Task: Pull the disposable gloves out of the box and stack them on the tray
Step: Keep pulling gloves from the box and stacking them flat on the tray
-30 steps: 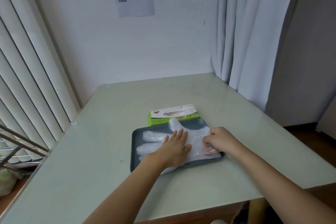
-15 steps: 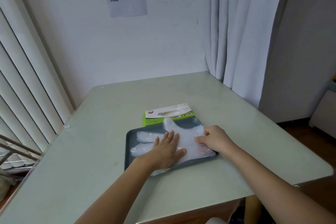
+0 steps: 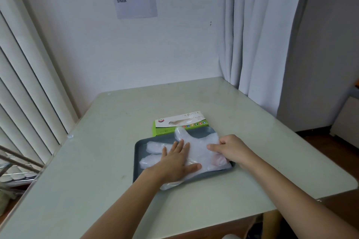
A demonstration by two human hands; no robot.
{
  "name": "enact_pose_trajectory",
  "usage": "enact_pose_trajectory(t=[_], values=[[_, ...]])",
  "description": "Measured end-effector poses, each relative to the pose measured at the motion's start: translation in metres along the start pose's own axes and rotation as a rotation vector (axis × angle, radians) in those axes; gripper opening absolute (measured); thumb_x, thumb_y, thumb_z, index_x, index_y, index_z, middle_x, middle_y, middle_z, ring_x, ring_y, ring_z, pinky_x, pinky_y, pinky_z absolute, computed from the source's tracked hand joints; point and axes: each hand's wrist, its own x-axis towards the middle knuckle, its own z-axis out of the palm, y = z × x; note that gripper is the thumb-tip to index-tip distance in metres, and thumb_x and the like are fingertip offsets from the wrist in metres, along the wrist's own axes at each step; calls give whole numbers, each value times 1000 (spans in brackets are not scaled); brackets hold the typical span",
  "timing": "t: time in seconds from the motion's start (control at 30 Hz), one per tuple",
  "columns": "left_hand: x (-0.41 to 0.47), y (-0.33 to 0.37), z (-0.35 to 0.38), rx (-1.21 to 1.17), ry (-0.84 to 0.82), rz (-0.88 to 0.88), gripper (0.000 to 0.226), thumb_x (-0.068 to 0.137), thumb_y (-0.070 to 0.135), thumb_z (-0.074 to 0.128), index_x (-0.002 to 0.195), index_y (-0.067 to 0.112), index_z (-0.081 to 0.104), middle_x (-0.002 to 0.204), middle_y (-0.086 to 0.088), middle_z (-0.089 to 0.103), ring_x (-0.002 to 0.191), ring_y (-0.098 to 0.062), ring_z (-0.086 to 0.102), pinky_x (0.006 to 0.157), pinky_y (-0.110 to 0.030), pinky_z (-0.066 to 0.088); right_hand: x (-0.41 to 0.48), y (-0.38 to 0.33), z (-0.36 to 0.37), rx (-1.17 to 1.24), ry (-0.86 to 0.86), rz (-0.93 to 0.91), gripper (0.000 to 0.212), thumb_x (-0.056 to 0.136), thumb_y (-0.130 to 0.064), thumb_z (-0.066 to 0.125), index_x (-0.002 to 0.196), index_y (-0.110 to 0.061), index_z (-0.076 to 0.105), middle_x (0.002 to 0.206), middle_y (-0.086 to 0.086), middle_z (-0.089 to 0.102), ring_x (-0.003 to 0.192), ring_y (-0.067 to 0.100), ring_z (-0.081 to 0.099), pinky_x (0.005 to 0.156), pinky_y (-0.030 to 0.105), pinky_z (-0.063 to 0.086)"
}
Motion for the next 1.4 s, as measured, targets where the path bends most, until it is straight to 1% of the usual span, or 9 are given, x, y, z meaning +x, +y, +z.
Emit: enact_pose_trajectory(t=[0.13, 0.27, 0.37, 0.4, 0.57, 0.87, 1.2, 1.3, 1.4], values=[[0, 0, 2, 5, 16, 2, 84, 95, 63, 32, 154, 17, -6, 161, -5, -13, 148, -21, -12, 118, -50, -8, -4, -8, -8, 63, 53, -31, 51, 77, -45, 74, 55, -16, 39, 51, 1, 47, 49, 16, 48, 56, 29, 37], [0, -1, 3, 5, 23, 6, 83, 95, 63, 31, 154, 18, -6, 161, -4, -14, 148, -21, -13, 118, -50, -8, -13, -26, -9, 16, 489, -294, 36, 84, -32, 69, 65, -15, 43, 74, 2, 52, 66, 17, 50, 59, 25, 35], [0, -1, 5, 3, 36, 4, 83, 95, 63, 31, 154, 17, -5, 161, -4, -12, 148, -21, -12, 118, -50, -8, -17, -42, 9, 107, 226, -324, 9, 92, -11, 55, 94, -16, 63, 107, 5, 65, 97, 16, 61, 76, 14, 40], [0, -1, 5, 8, 40, 3, 83, 95, 62, 31, 154, 17, -5, 161, -4, -12, 148, -21, -12, 118, -50, -8, -19, -42, 19, 53, 58, -283, 24, 94, -7, 49, 113, -14, 62, 123, 5, 61, 112, 15, 57, 85, 13, 38], [-1, 0, 6, 42, 46, 1, 83, 96, 60, 30, 154, 13, -6, 161, -5, -12, 149, -21, -11, 118, -50, -6, -23, -27, 45, -357, -271, -264, 61, 96, 1, 32, 152, -10, 12, 161, 5, 10, 146, 13, 13, 108, 14, 10], [-13, -30, 9, 33, 86, -39, 78, 97, 60, 26, 154, 18, -6, 161, 3, -11, 148, -15, -11, 119, -38, -6, -17, -26, 37, -588, -400, -226, 56, 101, -11, 24, 153, -10, 2, 161, 7, -8, 148, 22, -6, 116, 30, 1], [-23, -46, 1, -3, -15, -179, 79, 94, 65, 26, 152, 28, -13, 160, 5, -20, 147, -20, -18, 118, -49, -9, -14, -25, 35, -656, -404, -186, 58, 100, -18, 25, 153, -22, 5, 161, 7, -9, 147, 24, -11, 117, 45, -2], [-23, -47, -15, 28, -115, -188, 82, 93, 65, 33, 153, 27, -8, 161, 4, -15, 148, -20, -12, 118, -52, -3, -16, -26, 31, -638, -395, -186, 54, 99, -17, 28, 152, -16, 14, 160, 10, 0, 147, 25, -2, 117, 43, 5], [-22, -48, -42, -113, -74, -204, 66, 93, 57, 46, 149, 23, 31, 156, -1, 29, 142, -22, 28, 115, -40, 22, -15, -26, 26, -414, -258, -206, 40, 95, -7, 37, 133, -8, 47, 140, 10, 42, 136, 25, 33, 99, 23, 29]])
